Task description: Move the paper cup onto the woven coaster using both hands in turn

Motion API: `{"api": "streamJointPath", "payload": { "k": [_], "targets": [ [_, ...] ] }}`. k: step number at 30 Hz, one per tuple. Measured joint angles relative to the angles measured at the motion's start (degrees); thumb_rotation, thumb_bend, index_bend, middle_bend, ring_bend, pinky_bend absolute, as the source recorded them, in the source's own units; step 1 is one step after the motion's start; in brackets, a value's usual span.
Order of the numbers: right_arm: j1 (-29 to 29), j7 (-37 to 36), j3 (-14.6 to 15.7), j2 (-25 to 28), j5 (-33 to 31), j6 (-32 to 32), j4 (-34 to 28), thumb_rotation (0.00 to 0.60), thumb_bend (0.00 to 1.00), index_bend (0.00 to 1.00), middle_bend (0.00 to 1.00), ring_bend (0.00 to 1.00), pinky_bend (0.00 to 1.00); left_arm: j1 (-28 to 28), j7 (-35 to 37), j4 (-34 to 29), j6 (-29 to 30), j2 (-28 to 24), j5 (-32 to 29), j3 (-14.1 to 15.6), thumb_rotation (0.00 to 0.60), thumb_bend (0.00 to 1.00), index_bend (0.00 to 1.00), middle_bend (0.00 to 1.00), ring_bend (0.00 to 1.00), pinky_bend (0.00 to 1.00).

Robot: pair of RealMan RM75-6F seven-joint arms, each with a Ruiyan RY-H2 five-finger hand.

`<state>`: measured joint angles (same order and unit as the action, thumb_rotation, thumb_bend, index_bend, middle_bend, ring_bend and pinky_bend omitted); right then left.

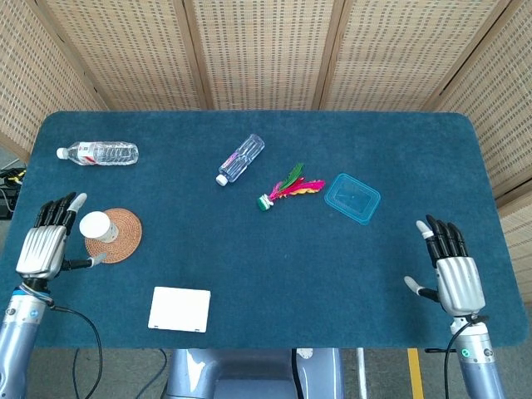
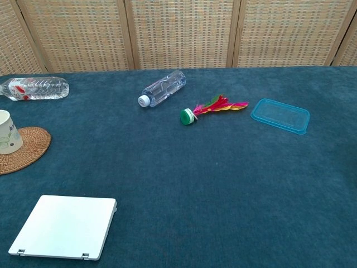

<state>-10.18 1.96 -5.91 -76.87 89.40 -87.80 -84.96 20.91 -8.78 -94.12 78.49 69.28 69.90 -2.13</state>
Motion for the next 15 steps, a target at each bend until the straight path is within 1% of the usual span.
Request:
{"api": "streamJointPath", "payload": {
  "k": [3,6,10,15],
  "targets": [
    [0.1,0.0,0.0,0.0,0.1,-0.2,-0.1,0.600,0.08,0.00,0.00,0.00,0.00,-2.1,-3.1,-0.6,3.4,2.0,2.5,0.9,0.600,0.03,0.00,0.00,0.00,0.00],
    [0.1,-0.1,0.0,0.1,0.3,-0.3,-0.2,0.600,0.08,0.00,0.00,0.00,0.00,-4.0,-3.7,-0.5,5.6,3.7,4.8,1.6,0.600,0.03,0.00,0.00,0.00,0.00],
    [0.1,0.1,0.1,0.1,0.5,-0.5,-0.4,0.600,0.08,0.00,0.00,0.00,0.00,-5.8,-3.3,0.4,7.0,5.1,6.6,2.3,0.600,0.03,0.00,0.00,0.00,0.00],
    [0.1,0.9,0.2,0.1,1.3,-0.8,-0.8,0.600,0.08,0.00,0.00,0.00,0.00,-7.3,-3.4,0.8,8.1,5.3,8.9,3.3,0.600,0.03,0.00,0.00,0.00,0.00]
  ]
}}
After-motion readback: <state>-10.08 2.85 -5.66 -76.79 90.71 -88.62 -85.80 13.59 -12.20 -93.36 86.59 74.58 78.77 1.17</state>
